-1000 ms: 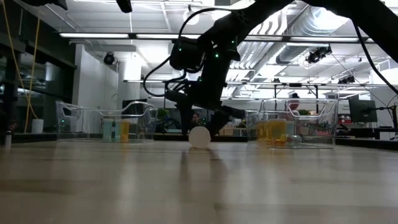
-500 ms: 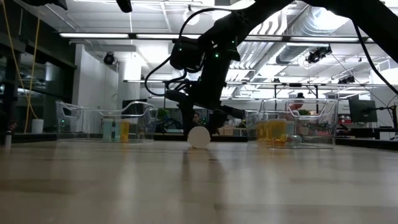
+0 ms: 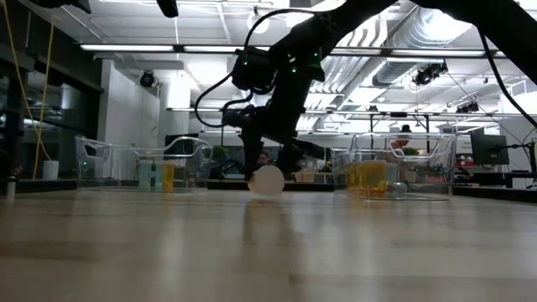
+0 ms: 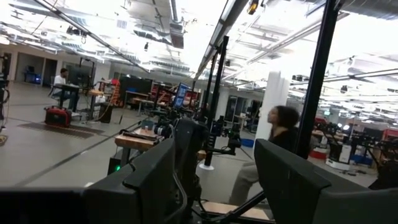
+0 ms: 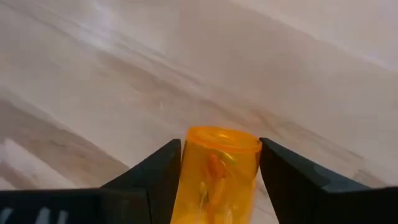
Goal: Pick and place medicine bottles into bin by pill shape (circle, oval)
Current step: Put the orange capsule bottle into the right transparent bin
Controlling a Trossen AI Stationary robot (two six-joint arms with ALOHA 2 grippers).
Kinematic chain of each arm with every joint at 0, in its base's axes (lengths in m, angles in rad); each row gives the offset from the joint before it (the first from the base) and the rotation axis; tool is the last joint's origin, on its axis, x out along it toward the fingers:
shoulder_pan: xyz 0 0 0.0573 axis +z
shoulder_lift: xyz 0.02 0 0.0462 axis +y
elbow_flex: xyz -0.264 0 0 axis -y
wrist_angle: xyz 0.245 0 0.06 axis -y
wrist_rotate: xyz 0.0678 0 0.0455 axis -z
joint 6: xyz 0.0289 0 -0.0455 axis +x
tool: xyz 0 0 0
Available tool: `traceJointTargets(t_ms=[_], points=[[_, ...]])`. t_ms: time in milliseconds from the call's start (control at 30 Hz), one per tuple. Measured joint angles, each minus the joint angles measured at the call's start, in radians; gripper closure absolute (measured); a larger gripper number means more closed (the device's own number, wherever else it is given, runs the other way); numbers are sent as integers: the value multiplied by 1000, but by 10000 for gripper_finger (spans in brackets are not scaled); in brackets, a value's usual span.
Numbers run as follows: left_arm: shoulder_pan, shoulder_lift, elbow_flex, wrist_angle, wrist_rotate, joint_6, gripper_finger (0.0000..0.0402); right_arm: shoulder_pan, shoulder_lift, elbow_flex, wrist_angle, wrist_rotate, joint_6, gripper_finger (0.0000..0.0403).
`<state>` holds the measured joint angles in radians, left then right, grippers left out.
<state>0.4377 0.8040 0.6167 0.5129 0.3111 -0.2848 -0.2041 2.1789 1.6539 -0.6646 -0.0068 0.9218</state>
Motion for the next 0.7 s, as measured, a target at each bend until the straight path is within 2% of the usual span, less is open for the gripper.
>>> traceJointTargets(t_ms=[300, 500, 567, 700], points=[[0, 0, 0, -20, 13, 12, 190, -63, -97, 0, -12, -82, -67, 206], [-2, 0, 0, -172, -3, 153, 190, -141, -220, 0, 46, -109, -61, 206], [-10, 5, 0, -243, -43, 239, 190, -166, -259, 0, 97, -114, -33, 206], [-57, 26, 0, -337, -239, 449, 190, -202, -302, 0, 219, -131, 32, 206]])
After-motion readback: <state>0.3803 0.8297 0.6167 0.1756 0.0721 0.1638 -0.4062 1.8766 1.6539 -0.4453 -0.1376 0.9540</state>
